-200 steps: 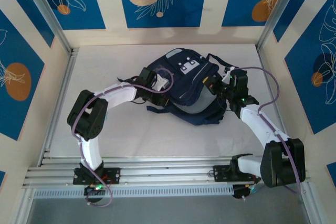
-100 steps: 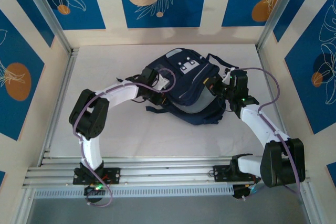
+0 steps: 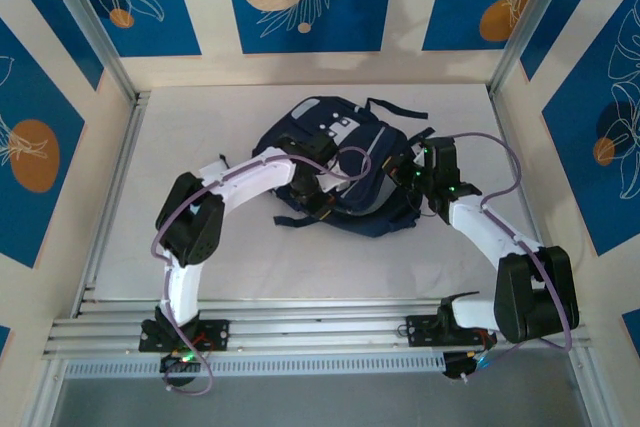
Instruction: Pack books, pencil case, and school supplies into a backpack
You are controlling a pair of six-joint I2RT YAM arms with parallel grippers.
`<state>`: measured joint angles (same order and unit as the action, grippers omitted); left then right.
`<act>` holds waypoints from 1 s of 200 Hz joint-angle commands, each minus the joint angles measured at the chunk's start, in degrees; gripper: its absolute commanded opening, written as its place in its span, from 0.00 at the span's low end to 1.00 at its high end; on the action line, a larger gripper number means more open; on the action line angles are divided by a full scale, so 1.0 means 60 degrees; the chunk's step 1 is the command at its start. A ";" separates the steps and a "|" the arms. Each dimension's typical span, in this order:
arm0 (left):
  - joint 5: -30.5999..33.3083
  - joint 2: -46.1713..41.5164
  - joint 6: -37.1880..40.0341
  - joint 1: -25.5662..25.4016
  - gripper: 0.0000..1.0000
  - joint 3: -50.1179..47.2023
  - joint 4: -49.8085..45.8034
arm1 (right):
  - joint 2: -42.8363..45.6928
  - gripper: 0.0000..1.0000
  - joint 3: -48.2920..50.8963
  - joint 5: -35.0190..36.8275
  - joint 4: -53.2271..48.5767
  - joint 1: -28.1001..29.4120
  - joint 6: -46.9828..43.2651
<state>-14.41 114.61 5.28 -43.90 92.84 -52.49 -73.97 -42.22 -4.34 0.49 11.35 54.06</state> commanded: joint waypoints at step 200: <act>-0.2110 -0.1591 -0.4942 0.0119 0.61 -0.1811 0.4363 | 0.2622 0.61 0.0187 0.0744 -0.5102 0.0693 -0.1392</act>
<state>-30.39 112.09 -20.38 -46.24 87.02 -29.39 -59.55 -40.18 3.05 -23.38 12.88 47.16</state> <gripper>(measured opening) 0.601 0.637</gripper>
